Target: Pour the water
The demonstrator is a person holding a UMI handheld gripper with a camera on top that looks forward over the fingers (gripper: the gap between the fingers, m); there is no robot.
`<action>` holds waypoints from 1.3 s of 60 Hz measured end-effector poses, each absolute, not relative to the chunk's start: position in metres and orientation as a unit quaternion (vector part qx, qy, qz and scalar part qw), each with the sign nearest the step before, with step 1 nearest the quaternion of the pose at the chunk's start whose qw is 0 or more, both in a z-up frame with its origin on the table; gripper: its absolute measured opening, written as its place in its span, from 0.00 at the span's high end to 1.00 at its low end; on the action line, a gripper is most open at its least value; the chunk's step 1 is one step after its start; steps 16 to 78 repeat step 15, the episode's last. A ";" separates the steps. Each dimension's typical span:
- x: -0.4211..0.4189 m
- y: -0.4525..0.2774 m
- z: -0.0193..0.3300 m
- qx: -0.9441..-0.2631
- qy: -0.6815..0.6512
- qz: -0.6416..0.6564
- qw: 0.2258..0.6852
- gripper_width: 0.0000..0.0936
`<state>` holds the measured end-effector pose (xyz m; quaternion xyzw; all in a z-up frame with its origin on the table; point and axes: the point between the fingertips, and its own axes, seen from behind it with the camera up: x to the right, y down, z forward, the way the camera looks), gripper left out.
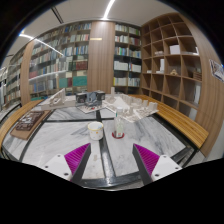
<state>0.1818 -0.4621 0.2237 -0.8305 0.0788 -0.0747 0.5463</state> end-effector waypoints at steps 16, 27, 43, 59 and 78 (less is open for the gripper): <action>0.183 -0.475 0.234 -0.824 0.071 -0.088 0.555 0.08; 0.183 -0.475 0.234 -0.824 0.071 -0.088 0.555 0.08; 0.183 -0.475 0.234 -0.824 0.071 -0.088 0.555 0.08; 0.183 -0.475 0.234 -0.824 0.071 -0.088 0.555 0.08; 0.183 -0.475 0.234 -0.824 0.071 -0.088 0.555 0.08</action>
